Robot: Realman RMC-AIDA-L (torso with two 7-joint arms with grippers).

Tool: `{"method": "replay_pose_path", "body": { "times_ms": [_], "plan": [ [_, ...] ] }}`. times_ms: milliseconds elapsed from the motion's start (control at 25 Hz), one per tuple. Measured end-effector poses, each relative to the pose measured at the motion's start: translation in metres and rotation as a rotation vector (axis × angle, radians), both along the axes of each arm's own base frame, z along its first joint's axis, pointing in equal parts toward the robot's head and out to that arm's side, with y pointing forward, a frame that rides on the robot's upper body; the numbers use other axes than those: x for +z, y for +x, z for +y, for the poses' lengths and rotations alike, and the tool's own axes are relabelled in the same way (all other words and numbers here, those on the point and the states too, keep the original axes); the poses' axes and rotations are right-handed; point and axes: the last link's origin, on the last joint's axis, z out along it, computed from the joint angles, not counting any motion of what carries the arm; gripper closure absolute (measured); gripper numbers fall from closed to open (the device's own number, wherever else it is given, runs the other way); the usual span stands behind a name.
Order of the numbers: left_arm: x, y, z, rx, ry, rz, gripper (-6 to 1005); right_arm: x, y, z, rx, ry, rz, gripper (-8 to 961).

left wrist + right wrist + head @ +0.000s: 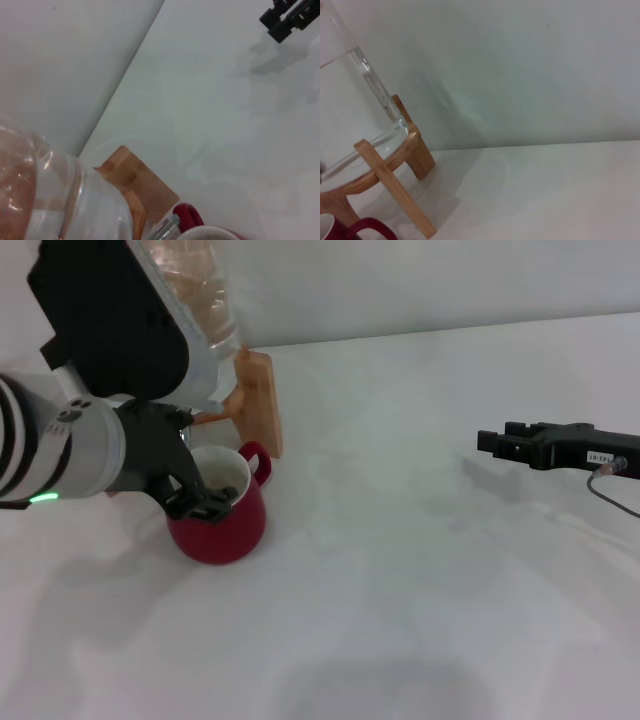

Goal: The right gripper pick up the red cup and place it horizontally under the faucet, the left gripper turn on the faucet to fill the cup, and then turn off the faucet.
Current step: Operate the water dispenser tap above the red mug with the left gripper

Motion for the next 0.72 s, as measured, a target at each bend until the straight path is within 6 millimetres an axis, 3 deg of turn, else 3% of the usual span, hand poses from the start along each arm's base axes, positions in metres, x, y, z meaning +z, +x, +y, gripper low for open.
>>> {"method": "replay_pose_path", "body": {
  "times_ms": [720],
  "plan": [
    [-0.0035,0.0008,0.0022,-0.001,-0.009,0.008,114,0.0000,-0.0012,0.0016,0.003,0.000,0.001,405]
  ]
}}
